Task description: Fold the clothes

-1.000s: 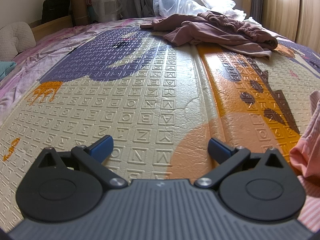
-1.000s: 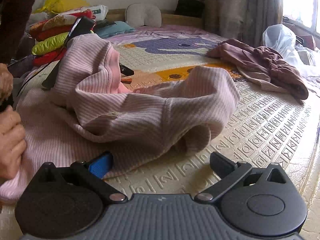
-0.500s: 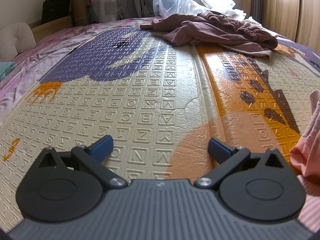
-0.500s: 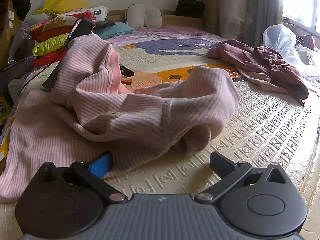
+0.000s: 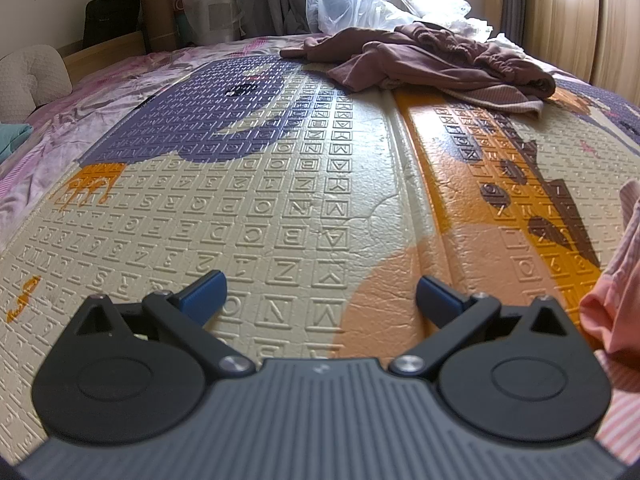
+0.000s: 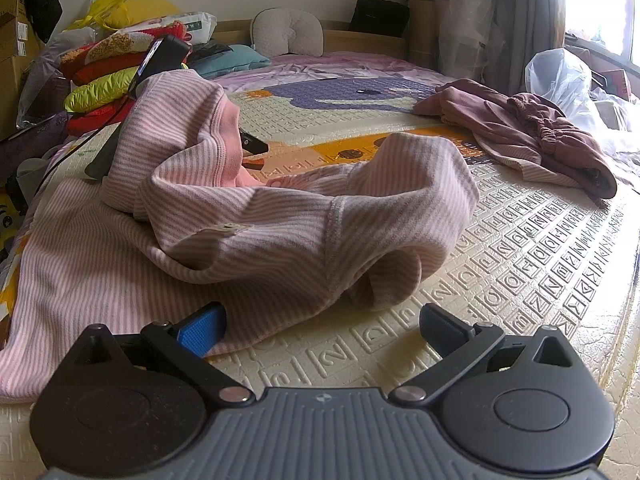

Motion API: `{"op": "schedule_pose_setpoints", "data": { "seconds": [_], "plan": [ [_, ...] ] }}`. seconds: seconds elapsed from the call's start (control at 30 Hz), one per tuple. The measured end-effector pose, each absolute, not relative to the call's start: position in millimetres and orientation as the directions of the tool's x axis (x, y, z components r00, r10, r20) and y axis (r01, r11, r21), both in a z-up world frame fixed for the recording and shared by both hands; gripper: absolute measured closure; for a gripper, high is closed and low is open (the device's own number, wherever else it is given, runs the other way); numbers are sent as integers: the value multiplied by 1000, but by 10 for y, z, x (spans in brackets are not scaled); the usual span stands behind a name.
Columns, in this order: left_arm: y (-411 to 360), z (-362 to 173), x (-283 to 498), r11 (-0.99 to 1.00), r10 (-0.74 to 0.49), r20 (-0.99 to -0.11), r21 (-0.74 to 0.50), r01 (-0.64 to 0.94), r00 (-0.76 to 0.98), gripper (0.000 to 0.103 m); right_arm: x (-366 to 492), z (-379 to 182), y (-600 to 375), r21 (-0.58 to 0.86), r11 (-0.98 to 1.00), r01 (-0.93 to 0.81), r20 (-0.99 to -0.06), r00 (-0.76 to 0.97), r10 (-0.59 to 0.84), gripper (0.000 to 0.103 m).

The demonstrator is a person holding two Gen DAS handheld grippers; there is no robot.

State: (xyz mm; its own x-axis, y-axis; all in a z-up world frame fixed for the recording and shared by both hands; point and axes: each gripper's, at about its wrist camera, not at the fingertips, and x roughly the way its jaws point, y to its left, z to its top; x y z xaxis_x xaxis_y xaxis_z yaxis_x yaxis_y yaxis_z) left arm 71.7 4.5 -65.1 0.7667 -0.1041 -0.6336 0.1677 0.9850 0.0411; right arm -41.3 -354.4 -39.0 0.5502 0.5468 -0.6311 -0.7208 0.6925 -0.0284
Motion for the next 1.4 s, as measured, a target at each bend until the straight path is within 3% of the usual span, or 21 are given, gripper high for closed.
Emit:
{"op": "schedule_pose_setpoints", "data": {
  "seconds": [0.73, 1.4],
  "plan": [
    [48, -654, 719, 985, -105, -633, 41, 168, 767, 0, -464, -448, -3629, -17, 691, -722, -575, 573, 584, 0],
    [49, -654, 719, 985, -104, -633, 41, 168, 767, 0, -439, -413, -3575, -25, 694, -720, -608, 562, 561, 0]
  ]
}}
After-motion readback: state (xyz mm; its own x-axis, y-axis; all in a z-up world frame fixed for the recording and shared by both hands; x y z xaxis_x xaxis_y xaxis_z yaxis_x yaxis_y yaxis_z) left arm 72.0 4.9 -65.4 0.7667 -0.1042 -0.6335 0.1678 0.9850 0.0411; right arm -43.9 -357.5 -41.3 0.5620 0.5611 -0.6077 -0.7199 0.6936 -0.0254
